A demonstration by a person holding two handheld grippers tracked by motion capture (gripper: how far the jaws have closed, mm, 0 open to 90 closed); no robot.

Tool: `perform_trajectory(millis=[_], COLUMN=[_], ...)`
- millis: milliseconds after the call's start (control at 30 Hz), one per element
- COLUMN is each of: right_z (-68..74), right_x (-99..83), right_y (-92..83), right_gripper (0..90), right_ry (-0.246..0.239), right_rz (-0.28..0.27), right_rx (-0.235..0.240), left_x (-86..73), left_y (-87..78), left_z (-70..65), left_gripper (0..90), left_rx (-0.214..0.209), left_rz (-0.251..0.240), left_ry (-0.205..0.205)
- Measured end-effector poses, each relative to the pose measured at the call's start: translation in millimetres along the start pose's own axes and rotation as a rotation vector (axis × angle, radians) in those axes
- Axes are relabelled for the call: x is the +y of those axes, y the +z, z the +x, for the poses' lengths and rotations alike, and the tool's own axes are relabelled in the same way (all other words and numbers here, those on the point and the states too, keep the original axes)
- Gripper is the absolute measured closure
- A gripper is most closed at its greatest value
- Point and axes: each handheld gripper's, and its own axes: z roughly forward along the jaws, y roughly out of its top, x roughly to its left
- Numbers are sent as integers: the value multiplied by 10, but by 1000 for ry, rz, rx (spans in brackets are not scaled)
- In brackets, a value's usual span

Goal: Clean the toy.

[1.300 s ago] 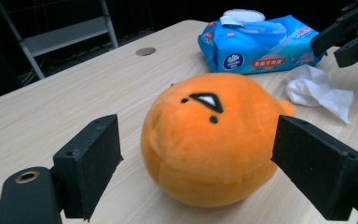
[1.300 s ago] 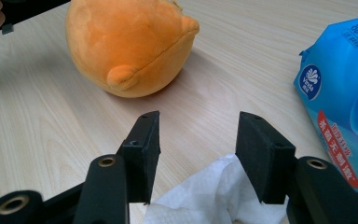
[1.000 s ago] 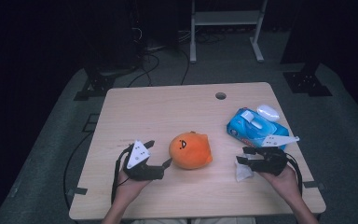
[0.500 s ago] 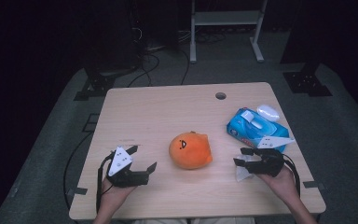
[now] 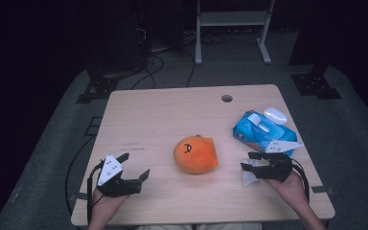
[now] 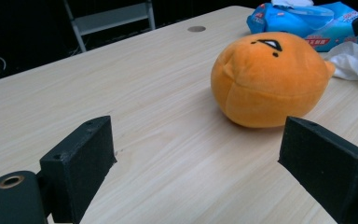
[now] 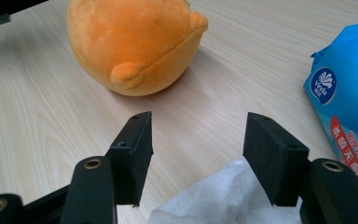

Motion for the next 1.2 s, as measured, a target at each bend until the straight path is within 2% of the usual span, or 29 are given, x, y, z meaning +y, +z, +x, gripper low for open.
perform_trajectory(millis=[200,433,733,1200], right_z=[3,17,57,98], right_x=[-7,-25,-27,-53], right_y=[15,20,38,51], right_gripper=[405,388,385,374], right_ry=[-4,-8,-25,-33], right_rz=[5,9,11,19], right_rx=[3,-2,2,8], left_x=[-77,-183,-227,-238], left_y=[-71,-57,-29,19], left_z=[68,107,94,50], left_gripper=[97,94,94,91], left_rx=[24,33,19,-4], left_rz=[-3,0,5,15], left_ry=[-33,-66,-73,-59])
